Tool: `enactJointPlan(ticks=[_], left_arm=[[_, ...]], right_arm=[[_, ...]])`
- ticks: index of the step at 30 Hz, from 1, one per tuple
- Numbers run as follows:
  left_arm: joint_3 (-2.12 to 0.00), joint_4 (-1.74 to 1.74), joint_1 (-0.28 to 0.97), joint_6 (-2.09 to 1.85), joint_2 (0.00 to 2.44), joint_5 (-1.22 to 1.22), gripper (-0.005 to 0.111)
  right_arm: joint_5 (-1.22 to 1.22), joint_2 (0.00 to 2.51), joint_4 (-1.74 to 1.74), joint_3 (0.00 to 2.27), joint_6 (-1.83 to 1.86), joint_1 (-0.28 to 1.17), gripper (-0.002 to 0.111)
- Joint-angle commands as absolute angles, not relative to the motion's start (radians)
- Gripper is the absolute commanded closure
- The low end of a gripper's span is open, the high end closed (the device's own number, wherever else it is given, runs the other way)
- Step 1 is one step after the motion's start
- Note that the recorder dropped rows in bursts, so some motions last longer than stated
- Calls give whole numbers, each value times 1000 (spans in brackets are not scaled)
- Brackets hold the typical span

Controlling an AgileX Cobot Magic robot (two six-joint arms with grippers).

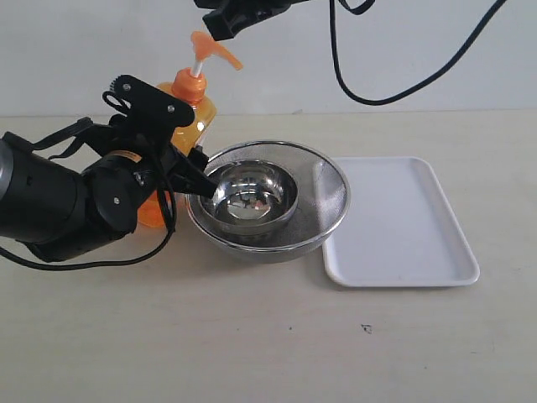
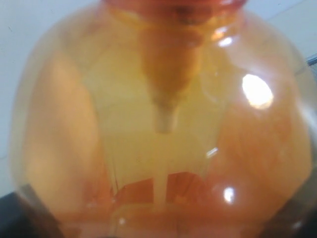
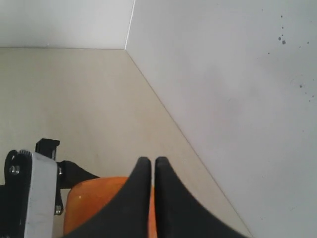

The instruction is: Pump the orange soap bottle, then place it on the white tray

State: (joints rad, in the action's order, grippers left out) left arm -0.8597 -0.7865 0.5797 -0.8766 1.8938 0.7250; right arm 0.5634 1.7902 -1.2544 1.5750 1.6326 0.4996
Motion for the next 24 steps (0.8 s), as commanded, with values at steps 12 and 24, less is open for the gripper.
enactJointPlan(ticks=[12, 24], left_arm=[[-873, -768, 578, -890, 1880, 770, 102], [-873, -766, 578, -890, 1880, 770, 102]], right_arm=[[590, 1838, -1252, 1586, 1604, 500, 108], [614, 1851, -1105, 1586, 1471, 500, 108]])
